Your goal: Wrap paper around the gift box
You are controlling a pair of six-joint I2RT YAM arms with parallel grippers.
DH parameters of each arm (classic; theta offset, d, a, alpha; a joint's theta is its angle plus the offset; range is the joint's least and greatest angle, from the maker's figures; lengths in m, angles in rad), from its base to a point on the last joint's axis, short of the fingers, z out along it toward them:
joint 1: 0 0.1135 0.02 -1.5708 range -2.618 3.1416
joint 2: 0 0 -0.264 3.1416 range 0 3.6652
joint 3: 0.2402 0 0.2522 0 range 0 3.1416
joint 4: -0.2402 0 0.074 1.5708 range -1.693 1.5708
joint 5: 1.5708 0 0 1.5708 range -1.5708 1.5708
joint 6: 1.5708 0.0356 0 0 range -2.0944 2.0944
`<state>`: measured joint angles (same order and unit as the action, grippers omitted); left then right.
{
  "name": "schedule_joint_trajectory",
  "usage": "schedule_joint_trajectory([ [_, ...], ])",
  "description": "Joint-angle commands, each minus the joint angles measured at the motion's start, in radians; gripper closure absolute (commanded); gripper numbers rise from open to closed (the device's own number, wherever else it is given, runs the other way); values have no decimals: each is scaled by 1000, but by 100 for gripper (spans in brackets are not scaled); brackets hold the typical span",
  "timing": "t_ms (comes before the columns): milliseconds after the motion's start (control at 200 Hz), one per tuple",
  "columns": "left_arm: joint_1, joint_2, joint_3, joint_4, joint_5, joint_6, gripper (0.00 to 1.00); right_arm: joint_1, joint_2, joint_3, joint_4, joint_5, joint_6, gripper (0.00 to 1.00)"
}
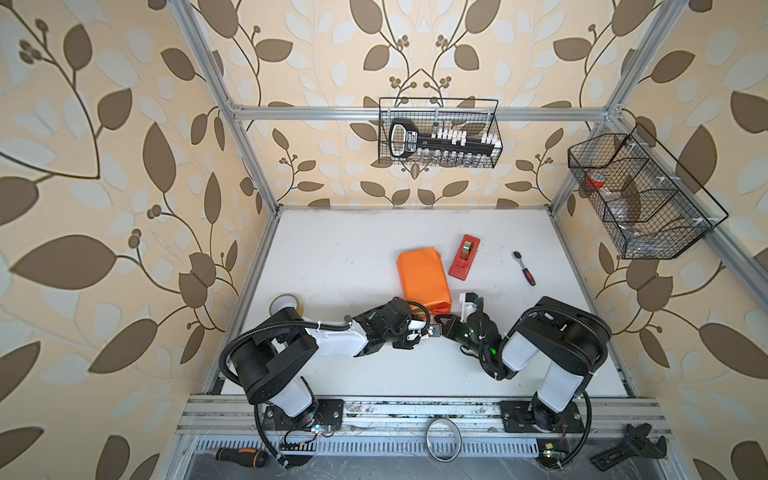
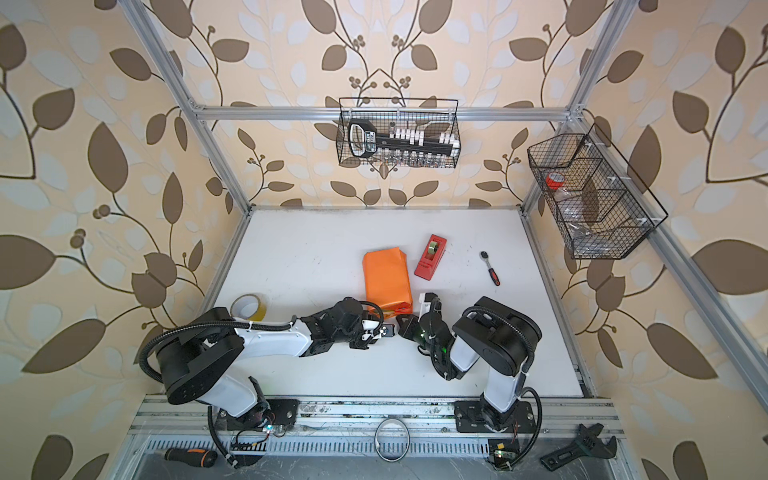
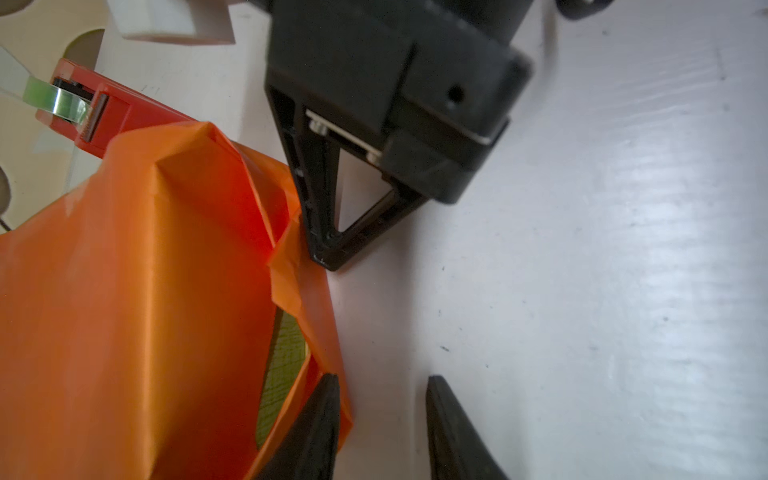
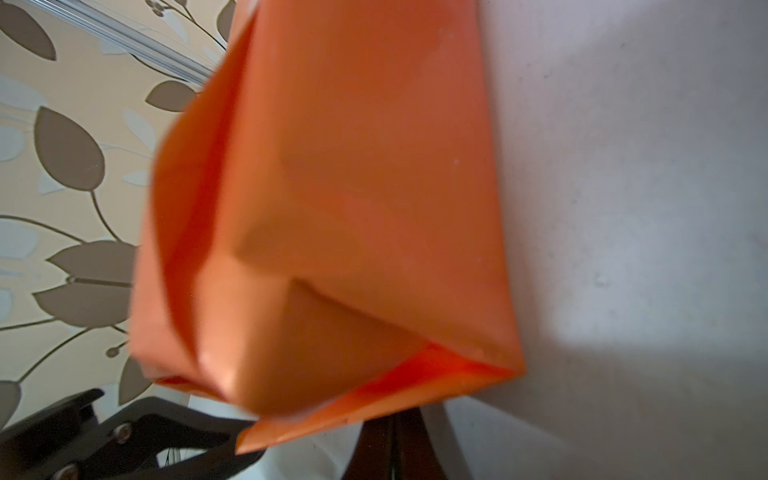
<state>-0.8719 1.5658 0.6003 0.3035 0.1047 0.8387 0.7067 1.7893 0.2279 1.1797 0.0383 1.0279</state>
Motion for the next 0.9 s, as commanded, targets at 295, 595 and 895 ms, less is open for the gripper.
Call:
schedule_joint_trajectory([
  [295, -4, 57, 47, 101, -92, 47, 66, 3, 15, -28, 16, 11, 0, 94],
  [595, -3, 90, 60, 136, -92, 34, 66, 2, 11, -33, 20, 10, -1, 94],
  [895, -3, 114, 74, 163, -86, 9, 74, 1, 8, -33, 20, 9, -1, 95],
])
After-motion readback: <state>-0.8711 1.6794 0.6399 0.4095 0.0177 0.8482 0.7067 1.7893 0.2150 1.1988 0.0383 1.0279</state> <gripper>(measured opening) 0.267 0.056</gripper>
